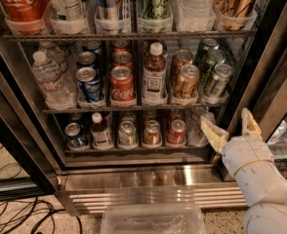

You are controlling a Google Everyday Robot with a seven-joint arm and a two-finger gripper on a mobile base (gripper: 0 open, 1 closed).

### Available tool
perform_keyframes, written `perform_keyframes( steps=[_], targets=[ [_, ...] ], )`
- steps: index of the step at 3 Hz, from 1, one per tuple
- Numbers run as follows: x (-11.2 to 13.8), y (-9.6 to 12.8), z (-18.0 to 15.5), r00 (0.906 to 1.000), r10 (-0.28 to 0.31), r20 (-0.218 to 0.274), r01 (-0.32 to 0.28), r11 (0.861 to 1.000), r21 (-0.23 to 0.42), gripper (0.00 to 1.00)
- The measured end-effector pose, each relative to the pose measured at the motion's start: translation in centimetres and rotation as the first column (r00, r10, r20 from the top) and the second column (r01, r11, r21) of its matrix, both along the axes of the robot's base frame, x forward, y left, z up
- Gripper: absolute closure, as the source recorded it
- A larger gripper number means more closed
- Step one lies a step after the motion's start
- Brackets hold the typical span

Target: Pick green can from middle shelf of fridge

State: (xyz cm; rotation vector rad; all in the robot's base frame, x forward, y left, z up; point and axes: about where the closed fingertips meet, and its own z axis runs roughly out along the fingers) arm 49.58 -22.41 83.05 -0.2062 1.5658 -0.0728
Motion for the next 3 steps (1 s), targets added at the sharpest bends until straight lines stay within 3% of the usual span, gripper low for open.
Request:
perform_keyframes(
  steps=[1, 3],
  targets=[
    [0.1, 0.8, -0.5, 0.9998, 0.002, 0.018, -0.002, 1.000, 0.009, 0.29],
    [2.1, 1.5, -1.1, 0.9950, -0.025, 0.096, 0.023, 0.999, 0.023, 0.48]
  ],
)
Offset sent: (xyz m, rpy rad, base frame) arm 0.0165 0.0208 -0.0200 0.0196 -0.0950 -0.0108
